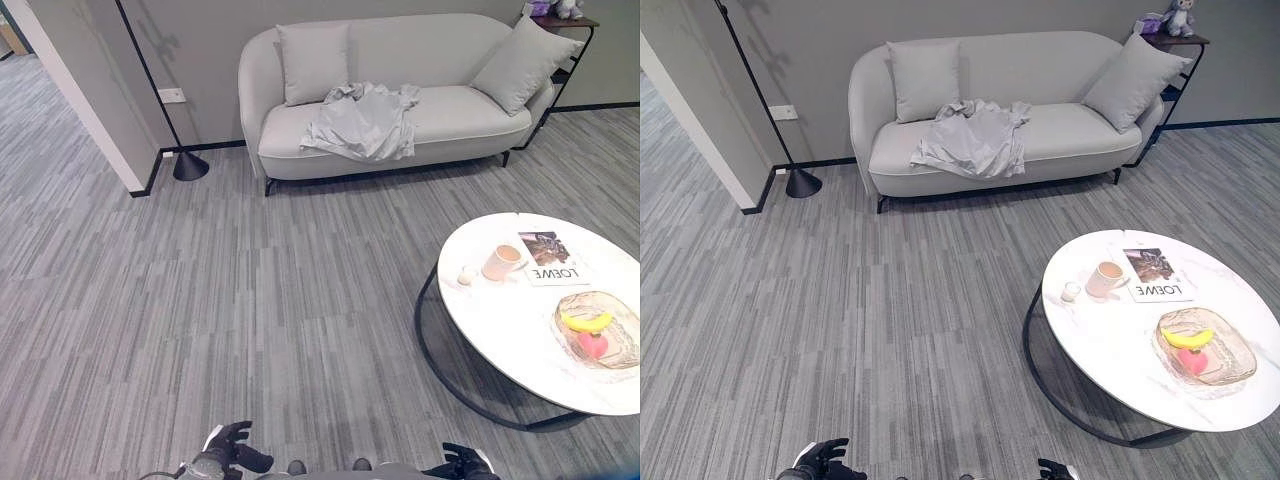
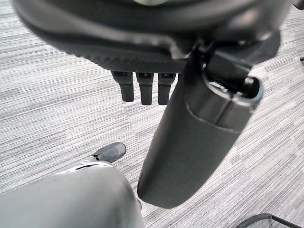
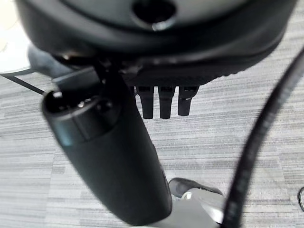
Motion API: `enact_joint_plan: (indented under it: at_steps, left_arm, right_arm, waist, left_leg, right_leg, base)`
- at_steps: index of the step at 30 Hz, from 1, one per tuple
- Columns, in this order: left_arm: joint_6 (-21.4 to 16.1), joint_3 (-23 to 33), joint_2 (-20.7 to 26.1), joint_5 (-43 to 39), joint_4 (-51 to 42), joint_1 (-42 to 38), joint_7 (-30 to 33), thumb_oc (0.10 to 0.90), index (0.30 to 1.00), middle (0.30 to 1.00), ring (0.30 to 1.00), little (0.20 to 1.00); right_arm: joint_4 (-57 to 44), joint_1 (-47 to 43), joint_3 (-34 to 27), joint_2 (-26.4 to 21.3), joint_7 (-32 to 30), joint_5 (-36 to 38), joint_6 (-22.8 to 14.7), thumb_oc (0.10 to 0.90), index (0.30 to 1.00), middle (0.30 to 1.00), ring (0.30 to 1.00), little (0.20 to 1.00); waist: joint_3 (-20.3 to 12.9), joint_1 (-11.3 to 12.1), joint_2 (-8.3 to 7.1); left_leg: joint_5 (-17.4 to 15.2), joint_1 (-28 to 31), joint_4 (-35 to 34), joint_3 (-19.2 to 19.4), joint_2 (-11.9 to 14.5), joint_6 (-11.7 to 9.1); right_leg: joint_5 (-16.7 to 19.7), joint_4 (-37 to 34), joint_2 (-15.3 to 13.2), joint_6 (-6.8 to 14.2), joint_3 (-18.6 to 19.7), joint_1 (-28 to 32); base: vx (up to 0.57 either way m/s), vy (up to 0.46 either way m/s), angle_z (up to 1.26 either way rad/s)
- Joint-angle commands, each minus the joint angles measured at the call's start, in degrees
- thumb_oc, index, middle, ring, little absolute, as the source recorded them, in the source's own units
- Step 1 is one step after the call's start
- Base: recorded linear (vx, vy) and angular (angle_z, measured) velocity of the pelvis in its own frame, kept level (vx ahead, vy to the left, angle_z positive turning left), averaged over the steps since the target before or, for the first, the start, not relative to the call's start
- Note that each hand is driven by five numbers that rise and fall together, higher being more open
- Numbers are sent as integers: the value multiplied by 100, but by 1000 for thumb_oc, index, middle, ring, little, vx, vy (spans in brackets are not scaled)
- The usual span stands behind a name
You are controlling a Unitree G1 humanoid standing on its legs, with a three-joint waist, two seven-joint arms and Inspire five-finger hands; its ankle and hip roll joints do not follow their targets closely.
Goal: Hang the clothes on the sofa on the clothes rack.
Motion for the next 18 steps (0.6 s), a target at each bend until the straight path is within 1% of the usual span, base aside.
enact_joint_plan:
  at_steps: [1,6,11,12,14,15,16,17,18]
  left_arm:
    - [-142,36,109,-46,109,-270,92,800,900,900,900,900]
    - [-143,64,108,-58,99,-272,123,800,900,900,900,900]
    - [-133,72,172,-181,-60,-368,137,800,900,900,900,900]
    - [-127,33,198,-155,-98,-415,143,800,900,900,900,900]
    - [-133,-43,237,-83,-186,-471,151,800,900,900,900,900]
    - [-132,-43,237,-83,-186,-471,151,800,900,900,900,900]
    - [-129,-44,275,-140,-325,-486,141,800,900,900,900,900]
    - [-137,-33,285,-191,-368,-489,140,800,900,900,900,900]
    - [-136,-32,285,-191,-368,-490,140,800,900,900,900,900]
  right_arm:
    - [-54,-136,120,-258,-116,265,-165,800,900,900,900,900]
    - [-208,-109,165,-285,-113,189,-158,800,900,900,900,900]
    - [-531,-222,234,-351,-143,150,-163,800,900,900,900,900]
    - [-618,-253,269,-396,-151,113,-164,800,900,900,900,900]
    - [-757,-277,291,-452,-150,107,-175,800,900,900,900,900]
    - [-757,-277,290,-452,-150,106,-175,800,900,900,900,900]
    - [-889,-288,315,-522,-141,93,-183,800,900,900,900,900]
    - [-926,-297,332,-548,-143,92,-187,800,900,900,900,900]
    - [-926,-298,332,-548,-143,92,-187,800,900,900,900,900]
  waist:
    - [-108,-33,-295]
    - [-86,-46,-312]
    - [54,-12,-335]
    - [164,10,-368]
    - [293,22,-421]
    - [288,21,-420]
    - [412,50,-462]
    - [460,59,-482]
    - [447,51,-474]
  left_leg:
    - [-505,87,-96,274,74,-243]
    - [-532,149,-96,286,82,-244]
    - [-477,113,-96,260,115,-220]
    - [-444,45,36,251,119,-207]
    - [-605,-272,622,246,139,-200]
    - [-618,-293,648,243,143,-201]
    - [-716,-628,1238,202,170,-211]
    - [-714,-847,1643,187,219,-216]
    - [-736,-889,1693,175,232,-218]
  right_leg:
    - [655,-1002,-461,509,-15,465]
    - [613,-1002,-432,489,11,501]
    - [617,-1002,-386,443,31,437]
    - [624,-1002,-388,402,56,424]
    - [598,-930,-409,346,73,357]
    - [597,-926,-408,345,71,348]
    - [532,-824,-424,265,83,269]
    - [498,-773,-429,219,79,233]
    - [497,-767,-421,216,71,213]
  base:
    - [0,0,0]
    - [44,-31,-1]
    - [29,-71,-4]
    - [14,-119,-3]
    - [-6,-97,-6]
    - [-9,-107,-8]
    - [-1,-123,-1]
    - [-2,-124,-1]
    - [33,-173,3]
